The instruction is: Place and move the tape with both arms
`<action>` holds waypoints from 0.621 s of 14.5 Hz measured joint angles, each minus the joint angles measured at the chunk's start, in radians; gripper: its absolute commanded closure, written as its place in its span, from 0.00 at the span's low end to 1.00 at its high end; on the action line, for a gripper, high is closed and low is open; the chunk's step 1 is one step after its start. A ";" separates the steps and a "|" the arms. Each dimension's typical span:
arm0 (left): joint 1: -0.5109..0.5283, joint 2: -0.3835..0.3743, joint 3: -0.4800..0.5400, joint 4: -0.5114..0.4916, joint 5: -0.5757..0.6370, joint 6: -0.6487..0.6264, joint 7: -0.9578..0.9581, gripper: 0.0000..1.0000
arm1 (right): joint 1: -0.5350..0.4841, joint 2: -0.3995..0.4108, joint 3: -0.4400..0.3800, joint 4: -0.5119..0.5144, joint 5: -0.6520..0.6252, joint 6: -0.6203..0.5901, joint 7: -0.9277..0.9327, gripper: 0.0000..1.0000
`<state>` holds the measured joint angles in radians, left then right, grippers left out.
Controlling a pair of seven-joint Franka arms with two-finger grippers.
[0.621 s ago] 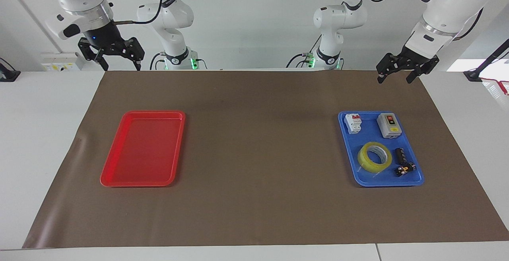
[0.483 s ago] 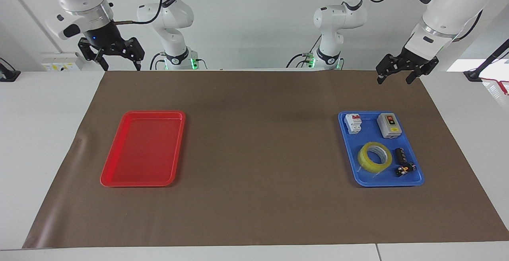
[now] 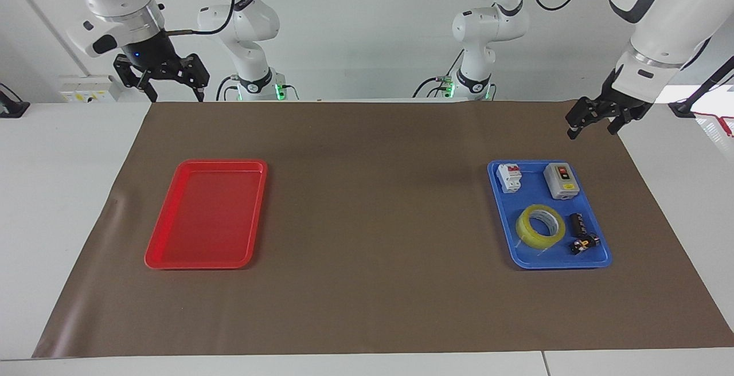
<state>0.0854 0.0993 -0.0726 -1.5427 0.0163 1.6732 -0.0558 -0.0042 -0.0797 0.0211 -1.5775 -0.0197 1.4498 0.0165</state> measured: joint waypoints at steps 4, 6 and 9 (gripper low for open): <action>0.049 0.124 0.002 -0.039 0.000 0.157 0.000 0.00 | 0.000 0.000 0.000 0.000 0.000 0.000 0.000 0.00; 0.051 0.163 0.002 -0.120 0.000 0.295 -0.003 0.00 | 0.000 0.000 0.000 0.000 0.000 0.000 0.000 0.00; 0.050 0.187 -0.001 -0.290 0.000 0.506 -0.054 0.07 | 0.000 0.000 0.000 0.000 0.000 0.000 0.000 0.00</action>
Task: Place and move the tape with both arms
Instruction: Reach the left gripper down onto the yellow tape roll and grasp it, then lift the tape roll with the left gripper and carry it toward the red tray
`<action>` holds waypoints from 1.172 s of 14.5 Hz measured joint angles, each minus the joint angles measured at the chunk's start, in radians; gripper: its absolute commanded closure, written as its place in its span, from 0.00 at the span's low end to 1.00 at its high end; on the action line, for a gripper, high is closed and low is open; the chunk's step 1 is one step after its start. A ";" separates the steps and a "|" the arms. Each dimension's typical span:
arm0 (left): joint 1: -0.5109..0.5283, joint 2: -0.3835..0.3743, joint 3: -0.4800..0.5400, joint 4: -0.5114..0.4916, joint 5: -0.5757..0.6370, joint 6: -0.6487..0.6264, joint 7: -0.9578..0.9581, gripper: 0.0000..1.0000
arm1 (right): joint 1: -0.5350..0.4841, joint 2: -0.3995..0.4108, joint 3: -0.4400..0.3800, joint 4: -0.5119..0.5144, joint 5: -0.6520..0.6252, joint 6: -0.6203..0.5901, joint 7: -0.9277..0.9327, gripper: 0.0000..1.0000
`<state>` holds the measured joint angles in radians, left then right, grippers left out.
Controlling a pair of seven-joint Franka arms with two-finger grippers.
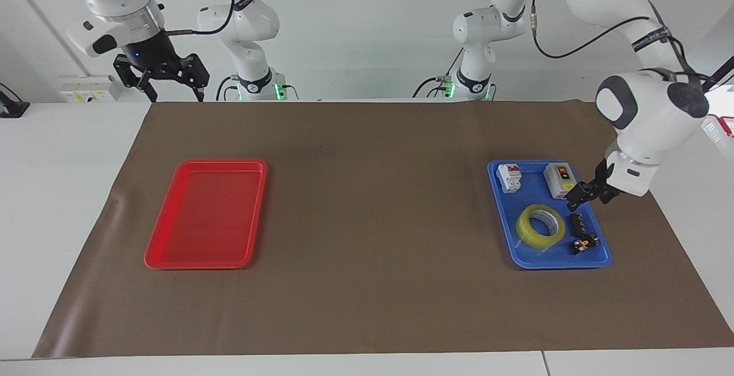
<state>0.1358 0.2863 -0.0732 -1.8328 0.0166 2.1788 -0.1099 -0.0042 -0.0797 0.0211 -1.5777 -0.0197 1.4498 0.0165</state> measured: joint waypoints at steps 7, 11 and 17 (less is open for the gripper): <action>-0.026 0.027 -0.008 -0.065 0.000 0.062 -0.021 0.26 | 0.000 0.000 0.000 0.000 0.000 0.000 0.000 0.00; -0.033 0.048 -0.008 -0.111 0.000 0.134 -0.015 0.68 | 0.000 0.000 0.000 0.000 0.000 0.000 0.000 0.00; -0.024 0.055 -0.004 -0.079 0.000 0.125 0.010 1.00 | 0.000 0.000 0.000 0.000 0.000 0.000 0.000 0.00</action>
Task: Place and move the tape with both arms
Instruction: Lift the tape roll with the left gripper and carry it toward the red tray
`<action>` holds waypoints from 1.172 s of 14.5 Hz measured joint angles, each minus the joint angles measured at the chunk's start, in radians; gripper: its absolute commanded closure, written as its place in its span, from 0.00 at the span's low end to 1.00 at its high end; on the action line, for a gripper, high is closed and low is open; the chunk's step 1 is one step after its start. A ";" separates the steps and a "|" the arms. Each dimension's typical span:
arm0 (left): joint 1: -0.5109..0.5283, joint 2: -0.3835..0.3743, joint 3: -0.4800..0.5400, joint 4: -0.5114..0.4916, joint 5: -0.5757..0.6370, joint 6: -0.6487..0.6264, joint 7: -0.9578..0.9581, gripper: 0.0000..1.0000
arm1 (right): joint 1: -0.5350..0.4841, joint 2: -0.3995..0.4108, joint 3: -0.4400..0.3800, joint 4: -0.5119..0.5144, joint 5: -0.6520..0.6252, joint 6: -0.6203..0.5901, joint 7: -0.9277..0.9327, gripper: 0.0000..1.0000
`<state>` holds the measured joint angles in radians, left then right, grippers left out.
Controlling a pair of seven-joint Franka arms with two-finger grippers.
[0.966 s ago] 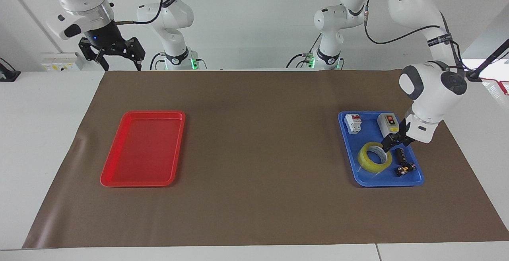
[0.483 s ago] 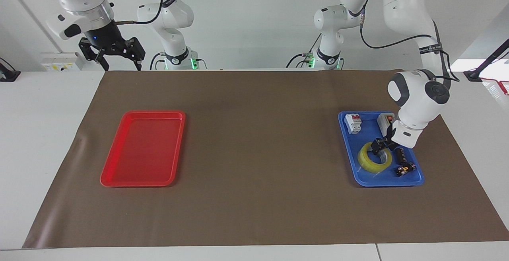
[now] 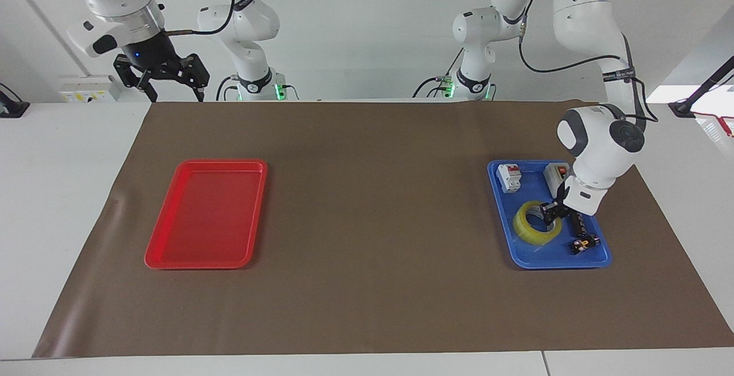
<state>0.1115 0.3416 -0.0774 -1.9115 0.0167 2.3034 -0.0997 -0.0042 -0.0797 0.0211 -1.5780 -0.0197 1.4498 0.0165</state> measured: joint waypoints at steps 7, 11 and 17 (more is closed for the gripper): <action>-0.149 -0.022 -0.019 0.287 -0.002 -0.377 -0.215 1.00 | 0.000 0.000 0.000 0.000 0.000 0.000 0.000 0.00; -0.407 -0.031 -0.031 0.289 -0.027 -0.366 -0.454 1.00 | 0.000 0.000 0.000 0.000 0.000 0.000 0.000 0.00; -0.641 0.114 -0.031 0.310 -0.061 -0.195 -0.662 1.00 | 0.000 0.000 0.000 0.000 0.000 0.000 0.000 0.00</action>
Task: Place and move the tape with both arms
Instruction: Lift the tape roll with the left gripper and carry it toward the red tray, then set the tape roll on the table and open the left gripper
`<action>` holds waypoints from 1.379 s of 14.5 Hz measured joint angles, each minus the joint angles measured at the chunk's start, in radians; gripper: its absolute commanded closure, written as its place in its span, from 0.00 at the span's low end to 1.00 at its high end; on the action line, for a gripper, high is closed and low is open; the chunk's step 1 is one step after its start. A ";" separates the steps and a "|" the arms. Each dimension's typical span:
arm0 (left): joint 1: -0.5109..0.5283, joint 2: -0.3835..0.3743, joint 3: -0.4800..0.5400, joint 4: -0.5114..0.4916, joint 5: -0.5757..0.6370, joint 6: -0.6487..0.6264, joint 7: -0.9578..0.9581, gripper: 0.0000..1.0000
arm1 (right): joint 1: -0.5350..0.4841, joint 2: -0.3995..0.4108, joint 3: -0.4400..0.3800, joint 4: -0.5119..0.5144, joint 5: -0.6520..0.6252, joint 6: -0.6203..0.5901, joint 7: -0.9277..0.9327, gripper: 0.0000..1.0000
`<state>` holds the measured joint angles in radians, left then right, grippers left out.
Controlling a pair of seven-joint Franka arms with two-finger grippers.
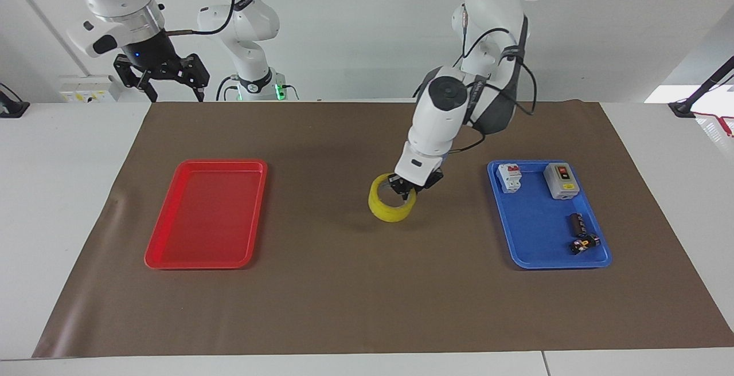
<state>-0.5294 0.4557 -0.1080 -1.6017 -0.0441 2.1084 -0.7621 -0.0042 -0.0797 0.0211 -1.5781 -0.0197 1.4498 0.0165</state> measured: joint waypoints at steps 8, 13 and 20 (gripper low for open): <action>-0.017 0.117 0.013 0.065 0.013 0.020 -0.004 1.00 | 0.000 0.000 0.000 0.000 0.000 0.000 0.000 0.00; -0.031 0.109 0.012 0.021 0.016 0.053 -0.016 0.37 | 0.000 0.000 0.000 0.000 0.000 0.000 0.000 0.00; -0.027 0.088 0.034 0.057 0.016 -0.013 -0.036 0.00 | 0.000 0.000 0.000 0.000 0.000 0.000 0.000 0.00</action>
<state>-0.5563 0.5434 -0.0739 -1.5449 -0.0285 2.0950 -0.7983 -0.0042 -0.0797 0.0211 -1.5785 -0.0197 1.4498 0.0165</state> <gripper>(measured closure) 0.194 0.000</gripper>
